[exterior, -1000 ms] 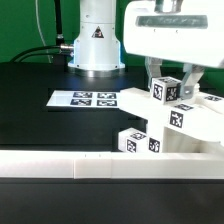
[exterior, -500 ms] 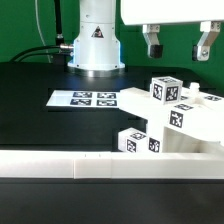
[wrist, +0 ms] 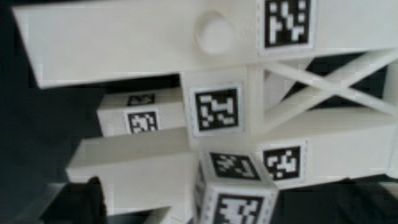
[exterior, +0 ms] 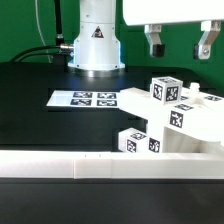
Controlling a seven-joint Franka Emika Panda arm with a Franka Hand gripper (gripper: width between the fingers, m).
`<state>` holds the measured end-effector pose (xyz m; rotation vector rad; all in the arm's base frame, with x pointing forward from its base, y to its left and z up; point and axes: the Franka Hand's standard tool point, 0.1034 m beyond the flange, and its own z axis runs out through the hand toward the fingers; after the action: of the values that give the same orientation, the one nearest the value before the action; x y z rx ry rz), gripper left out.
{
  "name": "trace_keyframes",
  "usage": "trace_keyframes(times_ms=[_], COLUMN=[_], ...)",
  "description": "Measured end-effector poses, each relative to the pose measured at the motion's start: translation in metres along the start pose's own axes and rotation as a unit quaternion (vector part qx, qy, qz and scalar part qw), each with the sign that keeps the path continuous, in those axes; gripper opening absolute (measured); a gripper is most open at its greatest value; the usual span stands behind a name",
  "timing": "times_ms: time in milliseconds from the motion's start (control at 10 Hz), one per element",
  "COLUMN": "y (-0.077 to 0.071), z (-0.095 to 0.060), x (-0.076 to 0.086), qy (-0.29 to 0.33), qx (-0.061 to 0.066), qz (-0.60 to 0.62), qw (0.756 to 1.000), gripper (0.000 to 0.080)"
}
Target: Assemble chair
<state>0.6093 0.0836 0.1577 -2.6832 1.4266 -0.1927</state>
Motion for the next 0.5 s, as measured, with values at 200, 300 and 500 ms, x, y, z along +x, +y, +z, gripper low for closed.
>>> trace_keyframes(times_ms=[200,300,500], y=[0.011,0.019,0.034], z=[-0.014,-0.023,-0.019], x=[-0.05,-0.081,-0.1], qy=[-0.012,-0.017,-0.025], qx=[0.007,0.019,0.01], qz=[-0.003,0.004,-0.008], qw=[1.0,1.0,1.0], gripper=[0.0649,0.0649,0.0649])
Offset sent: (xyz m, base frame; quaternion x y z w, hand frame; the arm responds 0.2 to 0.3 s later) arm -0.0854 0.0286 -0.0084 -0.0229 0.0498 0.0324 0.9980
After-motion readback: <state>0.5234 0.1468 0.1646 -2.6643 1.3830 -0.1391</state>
